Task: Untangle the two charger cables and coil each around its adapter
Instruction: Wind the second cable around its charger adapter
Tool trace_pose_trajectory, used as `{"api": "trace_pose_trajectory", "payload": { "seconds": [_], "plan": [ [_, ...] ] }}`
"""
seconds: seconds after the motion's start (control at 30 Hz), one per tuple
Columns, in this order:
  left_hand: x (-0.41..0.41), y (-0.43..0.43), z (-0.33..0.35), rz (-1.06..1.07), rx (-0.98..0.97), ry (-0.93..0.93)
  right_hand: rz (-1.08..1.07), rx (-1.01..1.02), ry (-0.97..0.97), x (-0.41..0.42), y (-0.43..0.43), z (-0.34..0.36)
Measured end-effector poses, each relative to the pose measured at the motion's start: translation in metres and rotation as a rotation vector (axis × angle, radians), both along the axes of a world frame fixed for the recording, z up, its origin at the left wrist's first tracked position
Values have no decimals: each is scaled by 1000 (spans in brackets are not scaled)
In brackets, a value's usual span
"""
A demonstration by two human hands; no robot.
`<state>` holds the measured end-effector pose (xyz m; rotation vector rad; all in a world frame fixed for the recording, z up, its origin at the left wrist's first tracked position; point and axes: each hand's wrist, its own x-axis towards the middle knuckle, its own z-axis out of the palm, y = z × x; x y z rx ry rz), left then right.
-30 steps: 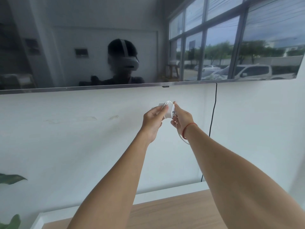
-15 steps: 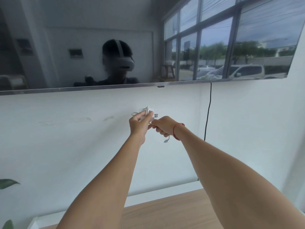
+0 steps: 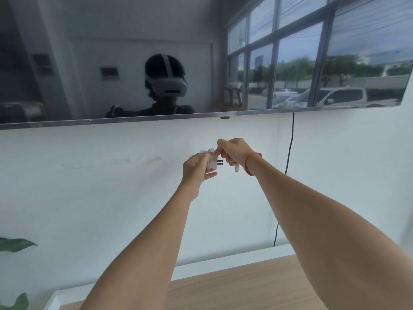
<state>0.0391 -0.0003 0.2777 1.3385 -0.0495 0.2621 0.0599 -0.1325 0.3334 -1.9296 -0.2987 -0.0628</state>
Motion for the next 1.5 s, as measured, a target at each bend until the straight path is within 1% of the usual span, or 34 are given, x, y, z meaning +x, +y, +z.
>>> {"api": "trace_pose_trajectory", "payload": {
  "seconds": [0.2, 0.3, 0.37, 0.43, 0.57, 0.63, 0.7, 0.8, 0.9, 1.0, 1.1, 1.13, 1.2, 1.33, 1.4, 1.5],
  "plan": [
    [-5, -5, -2, -29, 97, -26, -44, -149, -62, 0, -10, 14],
    [-5, -6, -2, -53, 152, -24, -45, -136, -117, 3, -14, 12],
    [-5, -5, 0, -96, 149, 3, -67, -108, -162, 6, -18, 9],
    [-7, -5, 4, -167, 98, 32, -112, 9, -163, 9, -24, 3],
    [-9, -11, 20, -245, 49, 12, -138, 354, -1, 13, -22, -16],
    [-9, -18, 23, -223, 34, -13, -137, 516, 67, 13, -11, -27],
    [-8, -25, 21, -152, 19, -3, -179, 636, 93, 11, 1, -35],
    [-7, -30, 7, -50, -29, 36, -285, 696, 115, 4, 16, -46],
    [-7, -30, -9, -56, -89, 92, -313, 750, 156, 1, 23, -63],
    [-6, -30, -23, -81, -148, 160, -309, 799, 204, -1, 25, -82],
    [-9, -32, -35, -77, -203, 189, -243, 873, 269, -4, 27, -104],
    [-9, -34, -38, -56, -206, 203, -236, 870, 281, -6, 26, -111],
    [-11, -37, -48, 9, -206, 244, -257, 784, 278, -8, 25, -125],
    [-14, -46, -74, 140, -225, 329, -289, 503, 274, -10, 23, -156],
    [-20, -54, -88, 181, -208, 383, -305, 394, 311, -11, 18, -175],
    [-33, -65, -118, 221, -132, 509, -321, 229, 421, -19, 7, -212]
  ]
}}
